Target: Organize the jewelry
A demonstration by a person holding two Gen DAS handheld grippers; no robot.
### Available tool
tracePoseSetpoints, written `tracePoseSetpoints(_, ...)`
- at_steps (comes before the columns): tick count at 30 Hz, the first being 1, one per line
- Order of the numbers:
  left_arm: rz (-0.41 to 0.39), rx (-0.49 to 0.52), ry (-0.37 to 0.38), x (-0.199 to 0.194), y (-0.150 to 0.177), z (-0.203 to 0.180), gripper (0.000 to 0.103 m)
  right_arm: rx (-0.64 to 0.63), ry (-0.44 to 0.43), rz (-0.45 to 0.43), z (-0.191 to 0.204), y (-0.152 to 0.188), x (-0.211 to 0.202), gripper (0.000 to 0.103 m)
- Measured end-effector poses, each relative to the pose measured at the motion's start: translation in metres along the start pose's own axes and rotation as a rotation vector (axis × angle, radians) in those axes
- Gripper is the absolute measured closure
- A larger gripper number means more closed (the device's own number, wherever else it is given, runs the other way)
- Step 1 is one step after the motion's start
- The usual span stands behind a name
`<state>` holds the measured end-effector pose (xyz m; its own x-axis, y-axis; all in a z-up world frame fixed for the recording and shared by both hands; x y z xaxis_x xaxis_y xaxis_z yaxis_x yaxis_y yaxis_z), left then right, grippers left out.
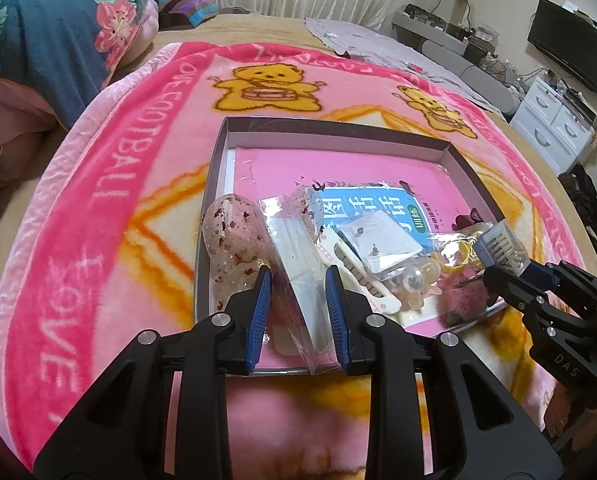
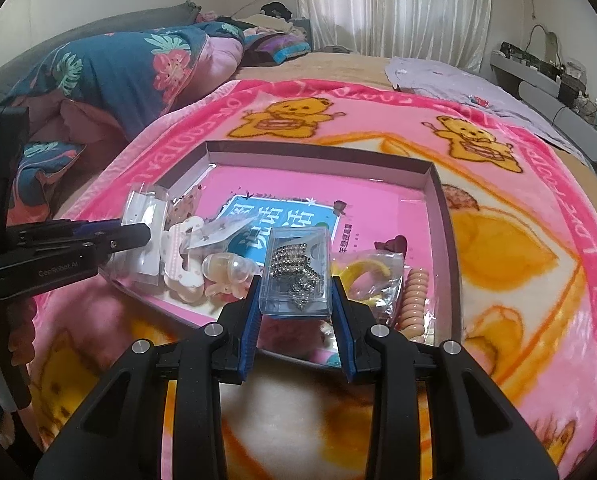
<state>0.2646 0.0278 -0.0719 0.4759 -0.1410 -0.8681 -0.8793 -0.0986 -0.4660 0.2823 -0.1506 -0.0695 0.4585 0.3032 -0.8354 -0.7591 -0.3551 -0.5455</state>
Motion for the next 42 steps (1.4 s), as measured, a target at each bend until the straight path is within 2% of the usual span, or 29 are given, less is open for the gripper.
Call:
tracePoseSetpoints(5, -0.003, 0.001, 0.003, -0.002, 0.001, -0.001, 0.081, 0.012, -0.010, -0.019, -0.001, 0.001, -0.006, 0.065)
tracePoseSetpoints(8, -0.012, 0.008, 0.007, -0.007, 0.000, -0.002, 0.078, 0.017, -0.011, -0.037, -0.002, 0.002, -0.012, 0.056)
tracePoseSetpoints(26, -0.052, 0.027, 0.035, -0.038, 0.004, -0.016, 0.077, 0.049, -0.017, -0.062, -0.007, 0.016, -0.034, 0.050)
tracePoseSetpoints(32, -0.050, 0.004, 0.037, -0.046, 0.009, -0.008, 0.077, 0.057, -0.007, -0.060, -0.009, 0.022, -0.039, 0.047)
tracePoseSetpoints(35, -0.049, -0.001, 0.041, -0.050, 0.013, -0.005, 0.077, 0.066, -0.009, -0.065, -0.010, 0.024, -0.042, 0.042)
tracePoseSetpoints(42, -0.043, -0.011, 0.043, -0.058, 0.023, -0.001, 0.068, 0.083, 0.003, -0.079, -0.013, 0.027, -0.050, 0.030)
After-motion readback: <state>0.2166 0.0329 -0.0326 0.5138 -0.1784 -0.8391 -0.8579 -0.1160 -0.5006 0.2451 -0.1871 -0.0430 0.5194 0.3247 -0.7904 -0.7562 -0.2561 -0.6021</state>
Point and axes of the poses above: each gripper's, at about its wrist camera, not at the fingertips, and x roughly the way its jaws point, z to its left, y to its underside, the point moved 5 cm from there along x, roughly the way its jaws point, and after that the axes turned 11 degrees about z, right-handed, at the moved point
